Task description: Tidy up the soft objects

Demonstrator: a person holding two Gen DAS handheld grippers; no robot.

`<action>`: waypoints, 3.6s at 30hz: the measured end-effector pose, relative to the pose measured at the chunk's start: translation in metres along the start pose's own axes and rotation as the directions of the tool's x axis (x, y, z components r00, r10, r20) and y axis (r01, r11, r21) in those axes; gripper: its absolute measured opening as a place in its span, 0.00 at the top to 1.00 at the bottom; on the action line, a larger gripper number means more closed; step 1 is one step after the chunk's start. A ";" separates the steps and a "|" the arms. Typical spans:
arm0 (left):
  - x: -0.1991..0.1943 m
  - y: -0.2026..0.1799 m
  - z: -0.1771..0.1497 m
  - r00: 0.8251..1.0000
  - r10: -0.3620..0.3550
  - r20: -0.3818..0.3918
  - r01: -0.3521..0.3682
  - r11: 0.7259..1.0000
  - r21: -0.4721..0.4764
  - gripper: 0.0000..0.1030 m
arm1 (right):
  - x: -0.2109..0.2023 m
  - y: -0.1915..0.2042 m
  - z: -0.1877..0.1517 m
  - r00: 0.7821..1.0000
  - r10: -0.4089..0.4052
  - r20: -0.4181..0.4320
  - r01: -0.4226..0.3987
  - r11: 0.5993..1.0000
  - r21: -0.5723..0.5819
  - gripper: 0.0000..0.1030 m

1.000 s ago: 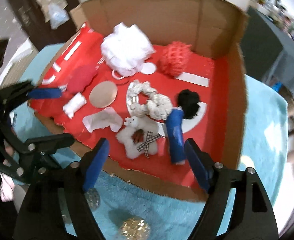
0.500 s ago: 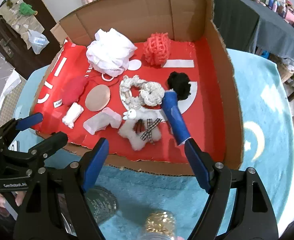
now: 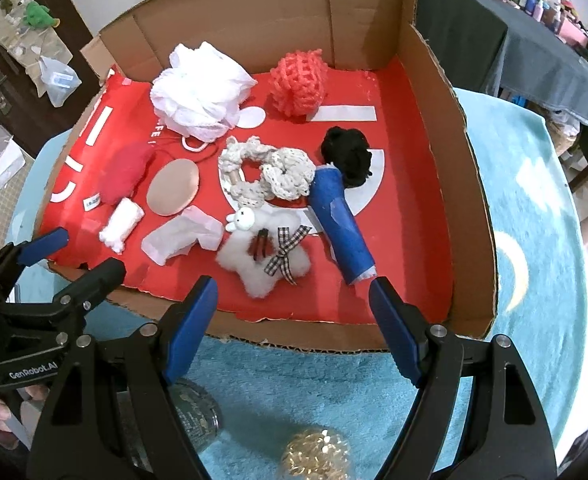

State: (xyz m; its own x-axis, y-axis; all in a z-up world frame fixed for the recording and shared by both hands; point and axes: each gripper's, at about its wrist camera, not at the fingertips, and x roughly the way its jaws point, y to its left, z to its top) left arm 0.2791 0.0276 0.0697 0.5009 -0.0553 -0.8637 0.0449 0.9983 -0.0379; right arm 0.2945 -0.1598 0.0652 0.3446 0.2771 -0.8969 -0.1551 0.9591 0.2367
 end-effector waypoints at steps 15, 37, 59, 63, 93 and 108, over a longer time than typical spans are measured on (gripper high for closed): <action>0.003 0.000 -0.001 1.000 0.019 -0.009 -0.019 1.000 0.006 0.03 | 0.004 0.000 -0.004 1.000 -0.007 -0.008 0.007 1.000 -0.009 0.25; 0.004 0.002 -0.002 1.000 0.017 -0.006 -0.017 1.000 -0.003 0.03 | 0.001 0.004 -0.006 1.000 -0.022 0.018 0.023 0.999 -0.031 0.25; 0.004 0.001 -0.003 1.000 0.019 -0.005 -0.019 1.000 0.002 0.03 | 0.000 0.003 -0.006 1.000 -0.021 0.020 0.022 0.999 -0.029 0.25; 0.004 0.001 -0.004 1.000 0.016 -0.008 -0.016 1.000 0.002 0.03 | 0.000 0.002 -0.006 1.000 -0.021 0.020 0.021 0.999 -0.030 0.25; -0.026 0.006 -0.002 0.994 0.059 0.092 -0.058 0.998 -0.022 0.03 | -0.017 0.001 0.002 0.994 -0.068 0.087 0.070 0.997 -0.031 0.25; -0.135 0.011 -0.074 0.937 0.034 0.347 -0.012 0.998 -0.065 0.00 | -0.137 0.010 -0.063 0.926 -0.056 0.373 0.095 0.992 -0.086 0.20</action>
State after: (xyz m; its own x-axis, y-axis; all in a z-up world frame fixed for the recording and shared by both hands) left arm 0.1477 0.0471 0.1484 0.7707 -0.0243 -0.6368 -0.0180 0.9980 -0.0598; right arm 0.1874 -0.1914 0.1667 0.6734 0.2245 -0.7044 -0.2010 0.9725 0.1178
